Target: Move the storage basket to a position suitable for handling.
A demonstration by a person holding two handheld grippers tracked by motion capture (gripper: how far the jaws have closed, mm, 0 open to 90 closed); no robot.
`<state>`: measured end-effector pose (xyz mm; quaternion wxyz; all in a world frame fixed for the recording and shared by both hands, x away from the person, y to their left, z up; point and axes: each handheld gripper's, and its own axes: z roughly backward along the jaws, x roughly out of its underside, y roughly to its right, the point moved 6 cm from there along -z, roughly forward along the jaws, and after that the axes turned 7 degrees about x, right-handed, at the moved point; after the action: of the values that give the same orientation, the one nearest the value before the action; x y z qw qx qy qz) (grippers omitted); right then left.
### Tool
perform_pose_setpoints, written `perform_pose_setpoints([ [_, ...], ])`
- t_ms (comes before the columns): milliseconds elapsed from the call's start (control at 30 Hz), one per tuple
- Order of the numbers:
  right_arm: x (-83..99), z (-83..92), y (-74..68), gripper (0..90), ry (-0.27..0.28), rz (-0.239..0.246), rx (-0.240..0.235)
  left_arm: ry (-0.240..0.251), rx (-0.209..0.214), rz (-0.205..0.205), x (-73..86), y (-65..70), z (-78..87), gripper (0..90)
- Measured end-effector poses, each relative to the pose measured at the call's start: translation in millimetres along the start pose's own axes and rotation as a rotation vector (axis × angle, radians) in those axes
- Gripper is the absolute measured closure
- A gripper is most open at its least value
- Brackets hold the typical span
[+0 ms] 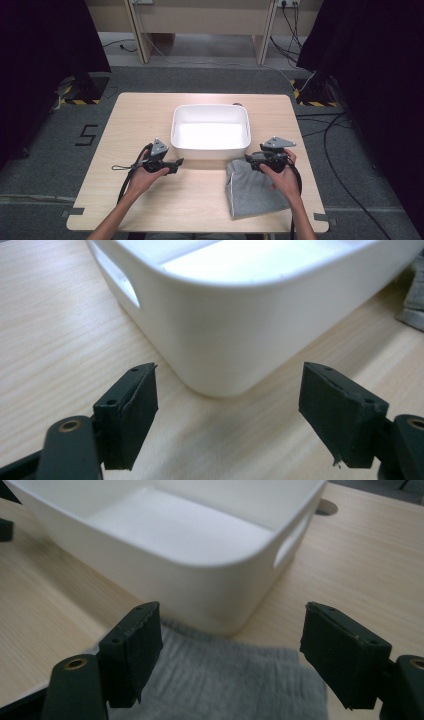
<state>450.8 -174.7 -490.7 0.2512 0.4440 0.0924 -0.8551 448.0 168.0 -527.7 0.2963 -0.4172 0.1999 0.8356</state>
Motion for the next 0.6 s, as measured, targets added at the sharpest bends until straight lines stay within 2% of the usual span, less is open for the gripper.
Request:
perform_pose_setpoints([
  [33,0.0,0.0,0.0,25.1,0.0,0.0,0.0,0.0,0.0,0.0,0.0,0.0,0.0,22.5],
  [67,10.5,6.9,1.6,25.3,-0.019,0.009,0.032,0.007,0.005,0.007,4.2,2.9,4.6,22.3],
  [133,19.1,11.8,0.1,25.3,-0.034,0.014,0.039,0.006,0.007,0.006,5.7,3.9,6.4,21.6],
  [233,34.0,17.5,-3.4,25.0,-0.051,0.021,0.049,0.006,0.007,0.012,13.8,12.5,14.1,20.3],
  [333,43.9,20.1,-6.3,24.5,-0.062,0.028,0.053,0.001,0.005,0.002,18.4,17.3,18.1,18.1],
  [367,54.1,23.2,-9.7,24.0,-0.069,0.032,0.056,0.003,0.006,0.0,22.5,21.1,21.8,17.9],
  [467,64.0,25.4,-13.7,24.5,-0.077,0.017,0.045,0.002,0.011,0.011,27.8,25.3,25.0,17.7],
  [600,73.0,22.7,-17.5,24.8,-0.104,0.038,0.052,-0.007,0.011,0.01,32.7,29.8,26.6,17.5],
])
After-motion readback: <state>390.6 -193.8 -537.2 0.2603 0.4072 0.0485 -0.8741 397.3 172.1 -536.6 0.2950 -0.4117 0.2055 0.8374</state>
